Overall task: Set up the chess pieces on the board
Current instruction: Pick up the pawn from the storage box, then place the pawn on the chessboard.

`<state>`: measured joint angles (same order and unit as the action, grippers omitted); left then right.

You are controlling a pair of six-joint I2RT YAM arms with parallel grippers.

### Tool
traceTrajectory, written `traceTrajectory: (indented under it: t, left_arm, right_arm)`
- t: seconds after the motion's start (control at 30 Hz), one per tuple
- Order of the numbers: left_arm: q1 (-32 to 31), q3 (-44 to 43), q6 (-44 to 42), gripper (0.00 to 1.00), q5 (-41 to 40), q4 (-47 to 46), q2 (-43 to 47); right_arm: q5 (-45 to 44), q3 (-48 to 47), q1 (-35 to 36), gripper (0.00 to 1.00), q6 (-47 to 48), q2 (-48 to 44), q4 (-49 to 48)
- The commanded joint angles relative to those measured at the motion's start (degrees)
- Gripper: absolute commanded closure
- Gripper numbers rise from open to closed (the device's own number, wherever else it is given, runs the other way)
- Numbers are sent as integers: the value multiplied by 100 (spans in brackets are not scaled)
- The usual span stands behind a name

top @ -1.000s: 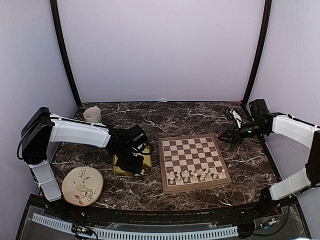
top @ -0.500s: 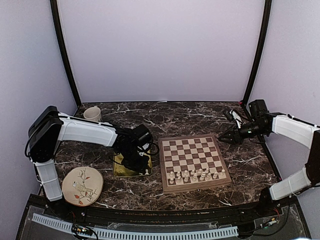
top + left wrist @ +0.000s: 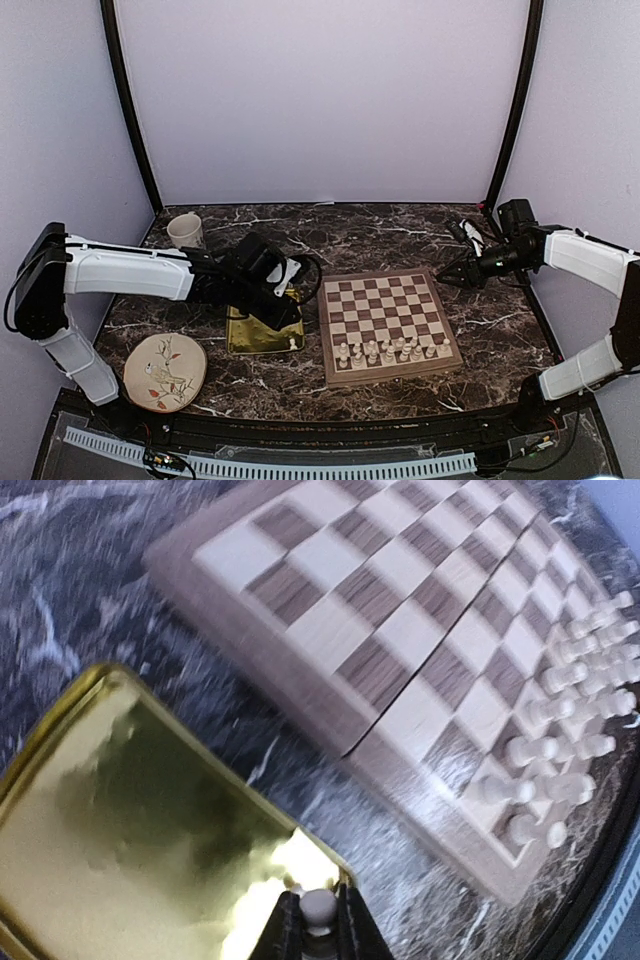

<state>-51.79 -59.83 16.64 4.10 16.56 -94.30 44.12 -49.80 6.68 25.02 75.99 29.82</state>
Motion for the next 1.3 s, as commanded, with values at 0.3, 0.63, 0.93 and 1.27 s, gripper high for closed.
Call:
traceTrajectory:
  t: [0.3,0.63,0.93,1.27]
  left_arm:
    - [-409,644,-1326,90,932,-4653,-500]
    - [-490,1144,-1407,91,1114,-6204,-1327]
    - [-490,1159,-1659,90,1180,-6100,-1597]
    - [-490,1055,-1636,81,1260,-5746,-1679]
  right_arm:
    - [39,-18,-32,64,2,68,-171]
    - [-69,53,-32,64,2,156,-280]
    - [-162,4,-32,64,42,237,-231]
    - [-141,12,-28,64,53,230,-206]
